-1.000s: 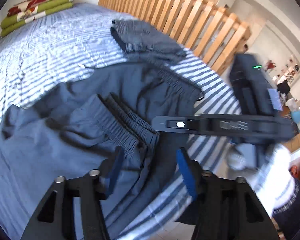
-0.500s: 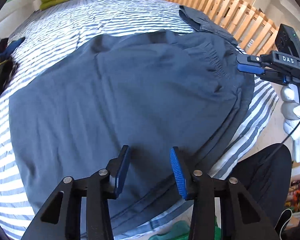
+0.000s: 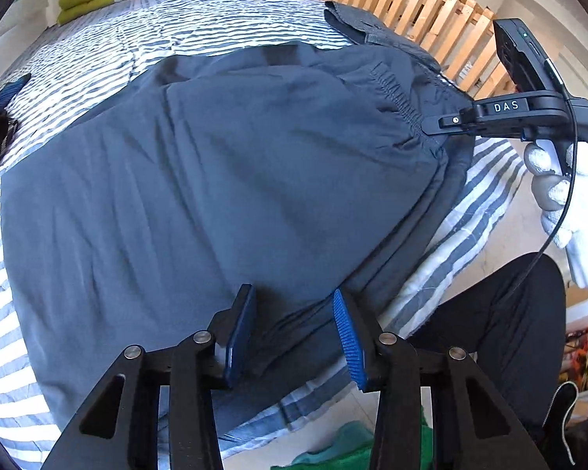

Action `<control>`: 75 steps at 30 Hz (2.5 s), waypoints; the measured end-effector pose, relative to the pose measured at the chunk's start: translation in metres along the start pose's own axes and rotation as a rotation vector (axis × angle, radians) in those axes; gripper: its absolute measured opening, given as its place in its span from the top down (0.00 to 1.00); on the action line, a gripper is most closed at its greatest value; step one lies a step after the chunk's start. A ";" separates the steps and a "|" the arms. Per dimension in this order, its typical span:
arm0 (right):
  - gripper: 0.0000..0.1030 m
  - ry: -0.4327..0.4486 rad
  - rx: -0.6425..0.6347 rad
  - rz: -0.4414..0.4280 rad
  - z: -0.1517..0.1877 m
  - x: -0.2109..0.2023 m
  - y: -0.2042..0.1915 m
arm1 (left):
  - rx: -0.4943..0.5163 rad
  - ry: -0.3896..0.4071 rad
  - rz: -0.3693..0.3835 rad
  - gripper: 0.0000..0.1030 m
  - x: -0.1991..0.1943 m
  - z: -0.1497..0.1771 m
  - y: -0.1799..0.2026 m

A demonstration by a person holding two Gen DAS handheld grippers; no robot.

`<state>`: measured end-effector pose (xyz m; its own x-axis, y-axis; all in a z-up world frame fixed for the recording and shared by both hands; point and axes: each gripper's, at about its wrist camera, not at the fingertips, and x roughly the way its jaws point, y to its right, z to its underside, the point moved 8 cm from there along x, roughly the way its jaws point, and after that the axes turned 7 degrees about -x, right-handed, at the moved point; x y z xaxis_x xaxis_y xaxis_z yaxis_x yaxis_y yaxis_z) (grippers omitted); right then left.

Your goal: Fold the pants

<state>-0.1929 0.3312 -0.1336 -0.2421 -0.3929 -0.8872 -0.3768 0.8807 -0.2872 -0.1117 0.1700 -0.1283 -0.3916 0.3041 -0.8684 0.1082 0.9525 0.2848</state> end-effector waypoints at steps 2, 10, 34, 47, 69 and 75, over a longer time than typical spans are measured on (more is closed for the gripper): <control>0.92 0.009 0.003 -0.016 0.001 -0.008 0.000 | -0.003 0.006 0.021 0.57 -0.004 0.001 0.004; 0.88 -0.002 0.014 -0.021 0.005 -0.011 0.020 | 0.047 -0.020 -0.006 0.57 0.004 0.005 0.008; 0.88 0.053 -0.051 -0.174 -0.009 -0.022 -0.007 | 0.051 -0.022 0.010 0.57 0.004 0.005 0.010; 0.89 0.141 -0.135 0.163 -0.043 -0.081 0.043 | -0.047 0.080 0.026 0.57 -0.063 -0.010 -0.028; 0.73 0.107 -0.056 0.345 -0.057 -0.068 0.109 | -0.006 -0.027 -0.007 0.57 -0.035 0.043 -0.052; 0.71 0.237 -0.138 0.461 -0.066 -0.116 0.069 | -0.054 0.056 0.025 0.57 -0.060 0.031 -0.058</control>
<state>-0.2498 0.4204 -0.0263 -0.5996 -0.0371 -0.7994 -0.2939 0.9393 0.1769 -0.0659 0.0973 -0.1057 -0.4400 0.3249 -0.8371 0.0699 0.9418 0.3288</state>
